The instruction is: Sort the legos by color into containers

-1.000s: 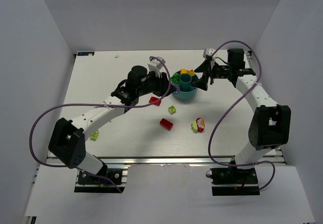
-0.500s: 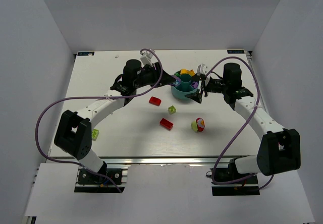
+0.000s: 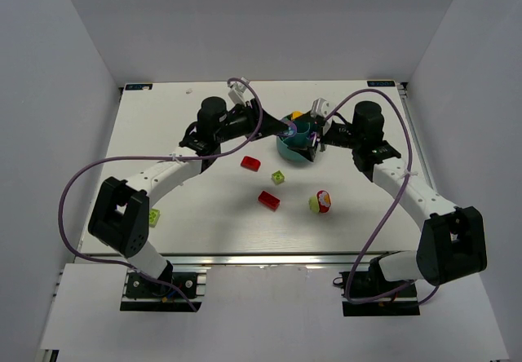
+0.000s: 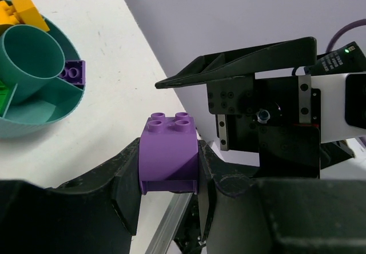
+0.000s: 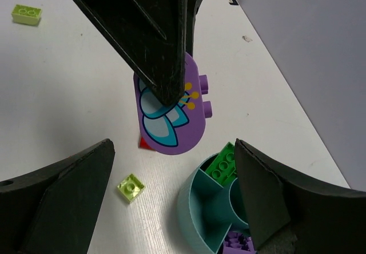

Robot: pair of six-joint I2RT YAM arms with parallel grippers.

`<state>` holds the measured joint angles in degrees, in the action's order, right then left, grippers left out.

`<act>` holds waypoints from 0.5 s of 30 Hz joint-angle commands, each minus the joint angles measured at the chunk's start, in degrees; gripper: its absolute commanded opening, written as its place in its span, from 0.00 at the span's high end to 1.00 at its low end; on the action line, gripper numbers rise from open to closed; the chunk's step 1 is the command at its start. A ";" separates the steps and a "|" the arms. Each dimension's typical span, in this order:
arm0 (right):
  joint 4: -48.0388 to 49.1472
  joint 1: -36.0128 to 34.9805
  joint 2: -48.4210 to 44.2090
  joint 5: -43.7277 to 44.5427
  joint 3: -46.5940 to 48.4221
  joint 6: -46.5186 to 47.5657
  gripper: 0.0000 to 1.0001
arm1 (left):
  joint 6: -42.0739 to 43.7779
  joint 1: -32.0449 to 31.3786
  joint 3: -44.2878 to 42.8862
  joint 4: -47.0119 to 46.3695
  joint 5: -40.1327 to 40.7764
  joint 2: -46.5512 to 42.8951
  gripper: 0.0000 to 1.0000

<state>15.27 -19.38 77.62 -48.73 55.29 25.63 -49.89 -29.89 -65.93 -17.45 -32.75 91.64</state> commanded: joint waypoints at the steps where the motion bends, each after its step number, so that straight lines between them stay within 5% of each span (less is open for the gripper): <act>1: 5.29 -0.66 -1.60 -0.66 0.70 -1.54 0.11 | -2.84 0.62 1.15 -4.87 -2.23 -0.23 1.00; 15: 15.84 -0.66 -1.69 -4.96 0.70 -8.49 0.11 | -31.92 4.84 9.85 -44.93 -6.80 3.63 1.00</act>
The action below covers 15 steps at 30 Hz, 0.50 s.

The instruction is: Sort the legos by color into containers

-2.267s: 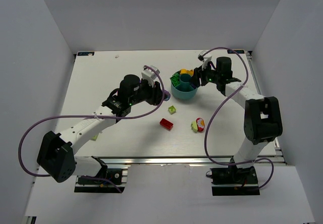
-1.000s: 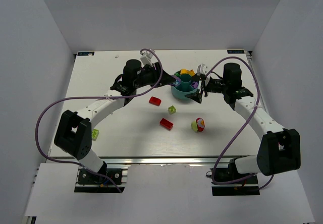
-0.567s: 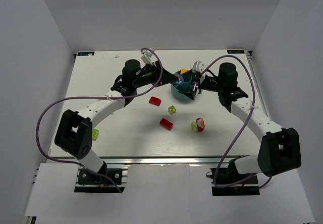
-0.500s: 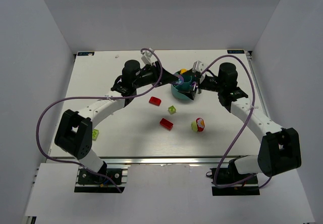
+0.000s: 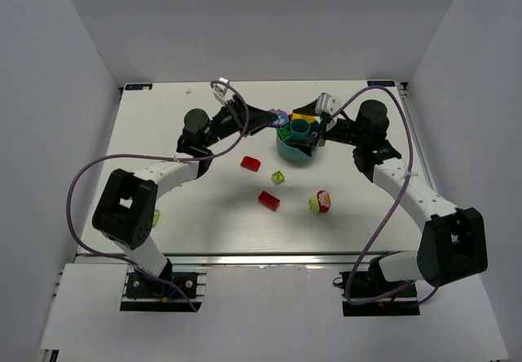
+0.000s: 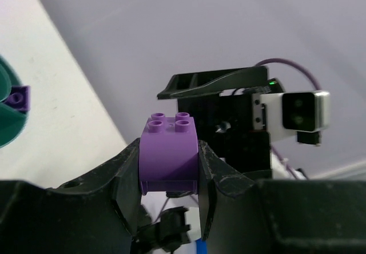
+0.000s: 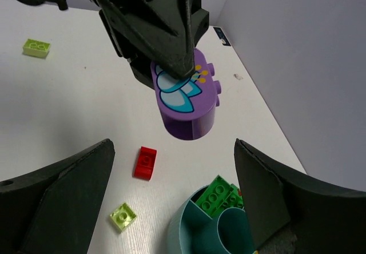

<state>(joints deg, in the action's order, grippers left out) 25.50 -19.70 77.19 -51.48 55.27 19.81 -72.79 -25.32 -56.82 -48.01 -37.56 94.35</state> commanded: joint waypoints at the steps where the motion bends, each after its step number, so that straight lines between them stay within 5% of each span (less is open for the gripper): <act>1: 5.97 -0.34 -0.99 -2.39 0.90 -3.02 0.11 | -10.68 0.36 0.92 -16.57 -2.08 1.54 1.00; 4: 8.95 -0.60 -0.55 -2.39 1.07 -5.04 0.10 | -15.79 0.36 1.09 -25.18 -1.99 3.82 1.00; 15: 12.65 -2.27 1.47 -1.25 3.27 -6.45 0.10 | -19.84 0.36 1.09 -29.51 -1.90 5.85 1.00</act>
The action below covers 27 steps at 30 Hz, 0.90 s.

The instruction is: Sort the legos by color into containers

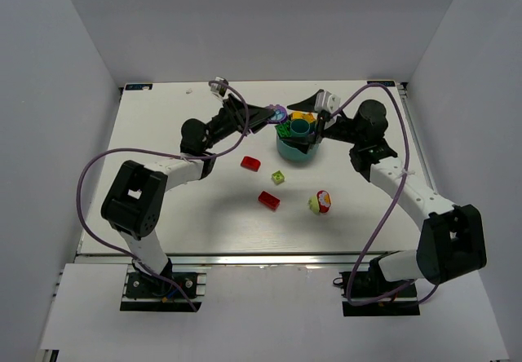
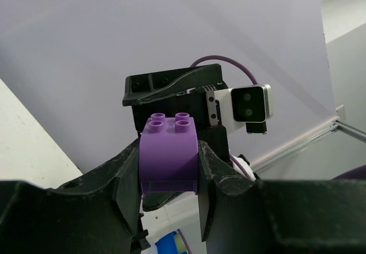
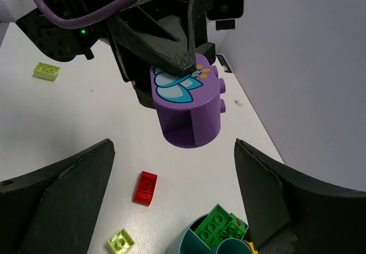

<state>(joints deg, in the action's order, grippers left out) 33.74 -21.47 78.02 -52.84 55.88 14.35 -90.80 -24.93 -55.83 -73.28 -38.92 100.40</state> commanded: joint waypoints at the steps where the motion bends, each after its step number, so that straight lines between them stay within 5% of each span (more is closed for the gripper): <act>1: 4.32 -0.76 0.64 0.28 2.83 -0.82 0.11 | -1.92 -0.03 0.11 -4.42 -0.63 -0.03 1.00; 5: -2.58 -0.76 -0.58 5.26 3.89 4.79 0.11 | 2.18 -0.03 -1.11 1.44 -1.95 -0.29 1.00; 11: -19.57 5.03 -5.32 15.56 5.73 17.28 0.14 | 28.00 0.05 -14.28 41.69 -3.54 -0.74 1.00; 14: -24.41 11.26 -6.82 15.40 4.86 18.08 0.35 | 34.98 -0.29 -23.51 55.05 -2.22 3.04 1.00; 18: -27.93 16.11 -7.97 16.27 3.11 18.09 0.93 | 44.64 -2.14 -40.45 75.42 1.55 10.76 1.00; 19: -27.94 16.81 -8.32 16.97 2.49 17.73 0.99 | 47.88 -2.75 -44.58 84.17 2.61 14.87 1.00; 24: -25.91 18.48 -9.73 19.88 -0.68 13.96 1.00 | 52.13 -5.92 -70.14 104.36 12.61 26.41 1.00; 27: -25.65 19.45 -9.64 20.32 -1.12 13.08 1.00 | 53.36 -7.76 -76.25 110.01 17.98 29.67 1.00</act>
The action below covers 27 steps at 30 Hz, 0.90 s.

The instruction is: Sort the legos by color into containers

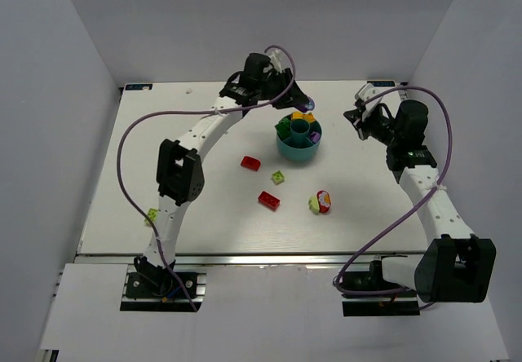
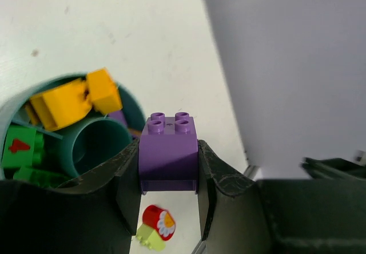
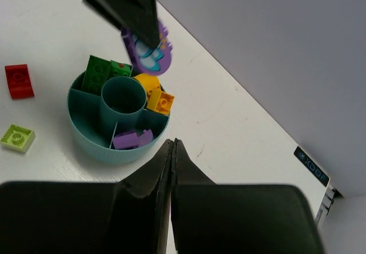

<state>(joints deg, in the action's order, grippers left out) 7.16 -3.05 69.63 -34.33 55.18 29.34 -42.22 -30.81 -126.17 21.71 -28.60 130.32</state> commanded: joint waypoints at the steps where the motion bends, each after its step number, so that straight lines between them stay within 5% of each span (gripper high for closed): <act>1: 0.93 1.38 -1.16 1.81 -0.68 -2.27 1.00 | 4.86 -2.67 -5.93 15.46 8.64 -0.07 1.00; 13: -0.21 1.82 2.00 0.84 0.90 -4.56 0.95 | 5.74 -6.81 -0.13 9.58 11.99 -1.65 1.00; 18: -10.30 1.73 4.99 -18.64 5.89 -0.87 0.33 | -0.30 -6.11 13.11 -8.71 4.79 -7.79 1.00; 20: -8.67 1.64 4.73 -22.61 5.56 -1.57 0.20 | -7.07 -4.54 22.05 -16.41 1.46 -12.17 1.00; 23: -4.27 1.55 3.24 -22.54 3.19 -0.26 0.11 | -11.65 -2.60 27.63 -25.65 -1.10 -16.57 1.00; 27: -7.07 1.55 4.81 -27.19 4.67 4.05 0.11 | -15.87 -1.63 35.89 -36.90 -5.06 -21.67 1.00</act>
<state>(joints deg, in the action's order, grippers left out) -0.08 -1.52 74.56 -54.92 57.74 29.95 -52.69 -33.34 -92.55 -0.58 -28.69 117.43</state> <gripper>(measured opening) 0.893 0.470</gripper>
